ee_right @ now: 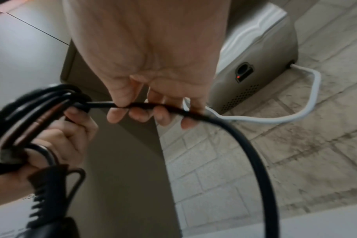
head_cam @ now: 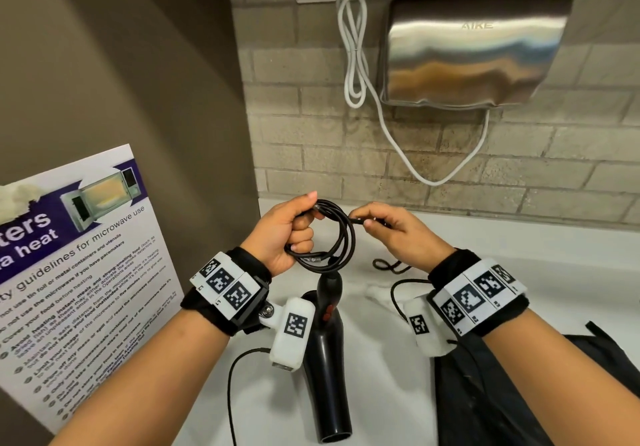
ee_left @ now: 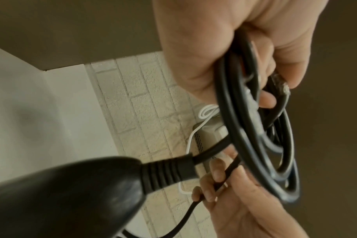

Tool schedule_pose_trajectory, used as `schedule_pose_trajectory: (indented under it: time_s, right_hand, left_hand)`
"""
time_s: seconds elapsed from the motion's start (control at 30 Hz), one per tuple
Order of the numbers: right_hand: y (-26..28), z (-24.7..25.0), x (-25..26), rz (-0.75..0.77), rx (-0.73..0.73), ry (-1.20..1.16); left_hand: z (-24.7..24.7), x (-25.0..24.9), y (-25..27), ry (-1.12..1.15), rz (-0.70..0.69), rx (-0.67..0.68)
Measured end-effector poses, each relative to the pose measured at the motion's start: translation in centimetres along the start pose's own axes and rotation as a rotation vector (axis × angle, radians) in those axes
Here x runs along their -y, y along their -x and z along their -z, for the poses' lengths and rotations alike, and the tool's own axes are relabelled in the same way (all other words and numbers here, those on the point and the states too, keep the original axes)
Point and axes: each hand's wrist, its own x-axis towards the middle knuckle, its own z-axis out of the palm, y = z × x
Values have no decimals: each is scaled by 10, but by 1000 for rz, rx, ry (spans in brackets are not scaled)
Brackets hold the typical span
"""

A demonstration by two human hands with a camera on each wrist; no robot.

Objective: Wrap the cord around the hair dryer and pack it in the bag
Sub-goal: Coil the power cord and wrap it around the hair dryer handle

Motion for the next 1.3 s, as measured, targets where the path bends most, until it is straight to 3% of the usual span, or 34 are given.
schedule_pose_trajectory:
  time_s: [0.1,0.27,0.43,0.6,0.8,1.0,1.13,1.3]
  right_hand:
    - [2,1,10,-4,70,43]
    - [-1,7,19,-71,-185,139]
    - [3,3,35,-76,-272,150]
    - [12,-6,55,-47,-200,141]
    - [7,-3,60,-158,-204,109]
    - [5,-10,65,-216,-327,366]
    - [5,-9,73,-298,-307,537]
    - [2,-8,73,-355,-258,433]
  left_hand:
    - [-2,1,0,3,-2,-7]
    - [-10,5,0,-12,5,0]
    - [-12,8,-1,1,-28,-23]
    - [-13,8,-1,25,-55,-32]
    - [-17,7,1,3,-54,-47]
    - [-20,12,0,-15,-65,-58]
    - [-22,12,1,-32,-65,-52]
    - [-19,9,0,-40,-49,-27]
